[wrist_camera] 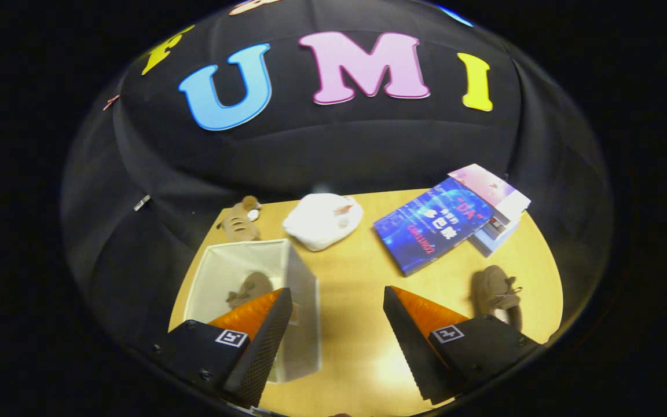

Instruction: Open the storage box then place both shoes into the box .Put the left shoe in first, then the right shoe, with the right side of both shoes facing outward in a uniform manner.

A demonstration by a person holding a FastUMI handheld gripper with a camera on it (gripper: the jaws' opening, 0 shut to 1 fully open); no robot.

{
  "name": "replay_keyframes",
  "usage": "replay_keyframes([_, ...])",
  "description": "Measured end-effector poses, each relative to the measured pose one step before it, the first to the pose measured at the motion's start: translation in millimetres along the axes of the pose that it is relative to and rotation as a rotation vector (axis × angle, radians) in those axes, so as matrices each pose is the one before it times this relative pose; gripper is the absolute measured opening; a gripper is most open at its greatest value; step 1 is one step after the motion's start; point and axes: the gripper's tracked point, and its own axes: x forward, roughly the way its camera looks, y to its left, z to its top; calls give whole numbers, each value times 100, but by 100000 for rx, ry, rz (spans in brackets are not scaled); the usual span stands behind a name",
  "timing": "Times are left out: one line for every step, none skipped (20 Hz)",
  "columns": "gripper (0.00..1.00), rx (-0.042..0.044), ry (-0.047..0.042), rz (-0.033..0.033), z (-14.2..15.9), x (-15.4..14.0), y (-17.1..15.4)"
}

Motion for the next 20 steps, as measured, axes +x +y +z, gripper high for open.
replay_keyframes([99, 2105, -606, -949, 95, -448, -2028])
replay_keyframes([99, 1892, -272, -312, 48, -422, -1935])
replay_keyframes([99, 998, 356, -434, -62, -145, -1999])
replay_keyframes([99, -116, 983, -1235, -157, -180, -2229])
replay_keyframes([99, -301, 620, -1572, -49, -234, -2245])
replay_keyframes([99, 6, 202, -758, -36, -202, -1926])
replay_keyframes([99, 248, 387, -565, -129, -99, -1824])
replay_keyframes([99, 281, 446, -311, -256, -98, -1716])
replay_keyframes([99, -217, 1095, -352, -377, -91, -1700])
replay_keyframes([99, -750, 1203, -350, -477, -12, -1633])
replay_keyframes([99, -1154, 1036, -282, -462, 121, -1548])
replay_keyframes([99, -1339, 987, -455, -567, 56, -1532])
replay_keyframes([99, -1024, 757, -245, -474, 125, -1359])
replay_keyframes([99, -609, 609, 53, -492, 146, -1207])
replay_keyframes([99, -625, 685, 55, -635, 217, -1208])
replay_keyframes([99, -772, 1043, -5, -660, 251, -1106])
replay_keyframes([99, -1285, 1113, -217, -772, 378, -1111])
replay_keyframes([99, -1440, 1303, -337, -756, 402, -1029])
replay_keyframes([99, -1554, 945, -416, -715, 587, -865])
replay_keyframes([99, -1325, 650, -187, -605, 543, -718])
